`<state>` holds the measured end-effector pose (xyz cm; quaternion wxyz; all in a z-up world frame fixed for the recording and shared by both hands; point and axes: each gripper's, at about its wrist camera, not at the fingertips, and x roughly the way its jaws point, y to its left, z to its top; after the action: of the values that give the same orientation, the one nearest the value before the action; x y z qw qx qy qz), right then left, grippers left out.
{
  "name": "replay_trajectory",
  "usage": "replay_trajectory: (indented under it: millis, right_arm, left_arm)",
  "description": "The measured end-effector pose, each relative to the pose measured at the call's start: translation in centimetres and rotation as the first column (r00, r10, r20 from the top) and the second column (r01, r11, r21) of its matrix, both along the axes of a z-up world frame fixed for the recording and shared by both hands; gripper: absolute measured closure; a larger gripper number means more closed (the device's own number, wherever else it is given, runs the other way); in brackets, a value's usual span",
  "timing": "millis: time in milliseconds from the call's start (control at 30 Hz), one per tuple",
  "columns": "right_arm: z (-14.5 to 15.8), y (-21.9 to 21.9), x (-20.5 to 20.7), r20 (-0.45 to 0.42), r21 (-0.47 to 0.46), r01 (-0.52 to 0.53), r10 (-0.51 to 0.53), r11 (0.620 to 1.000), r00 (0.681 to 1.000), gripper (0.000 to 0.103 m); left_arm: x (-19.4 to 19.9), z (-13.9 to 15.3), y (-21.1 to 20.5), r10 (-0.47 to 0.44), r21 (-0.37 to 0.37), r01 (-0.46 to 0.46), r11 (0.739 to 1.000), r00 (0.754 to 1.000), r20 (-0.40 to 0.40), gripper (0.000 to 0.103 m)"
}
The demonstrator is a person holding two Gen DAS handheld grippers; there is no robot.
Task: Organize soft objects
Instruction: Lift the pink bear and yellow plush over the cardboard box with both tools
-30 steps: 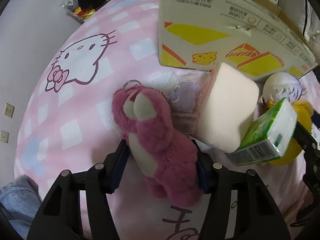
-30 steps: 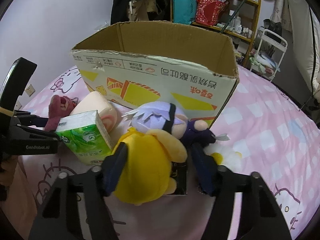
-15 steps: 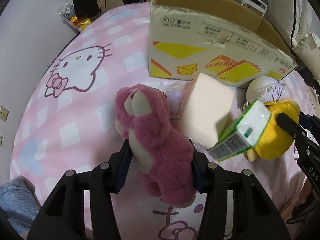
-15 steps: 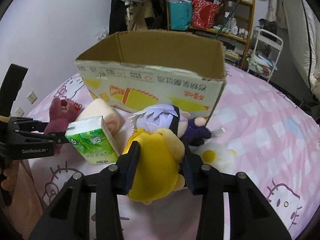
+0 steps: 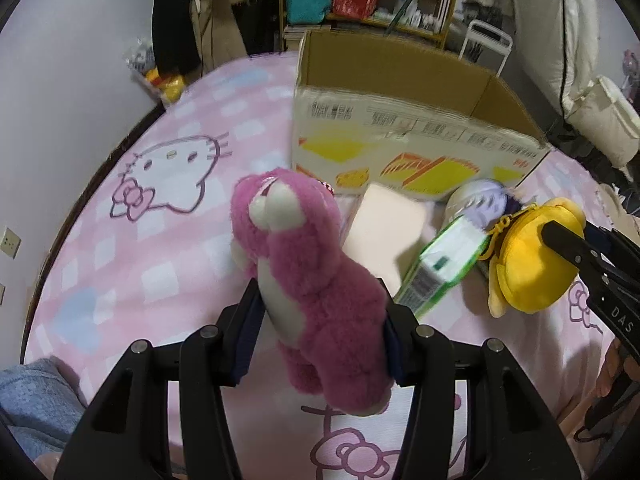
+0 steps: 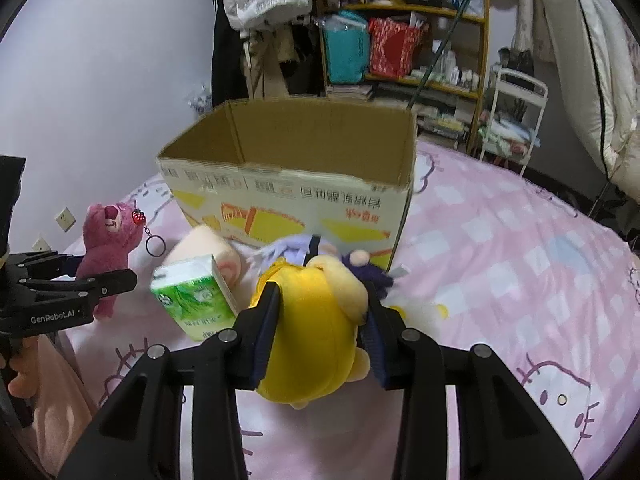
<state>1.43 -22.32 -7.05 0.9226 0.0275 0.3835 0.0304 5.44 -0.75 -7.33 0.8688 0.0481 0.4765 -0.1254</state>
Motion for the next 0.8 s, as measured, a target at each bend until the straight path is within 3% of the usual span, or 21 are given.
replay_trajectory:
  millis: [300, 600, 800]
  right_arm:
    - [3.6, -0.8, -2.6, 0.212, -0.013, 0.071, -0.067, 0.997, 0.975, 0.062]
    - [7.9, -1.0, -3.6, 0.352, -0.008, 0.093, -0.084, 0.996, 0.932, 0.063]
    - [10.6, -1.4, -2.7, 0.408, -0.02, 0.106, -0.089, 0.994, 0.909, 0.063]
  left_arm:
    - [-2.3, 3.4, -0.5, -0.05, 0.0, 0.051, 0.999, 0.978, 0.202, 0.052]
    - [-4.8, 9.3, -1.1, -0.053, -0.022, 0.069, 0.997, 0.901, 0.431, 0.052]
    - [-3.8, 13.0, -2.2, -0.033, -0.049, 0.066, 0.997, 0.864, 0.503, 0.052]
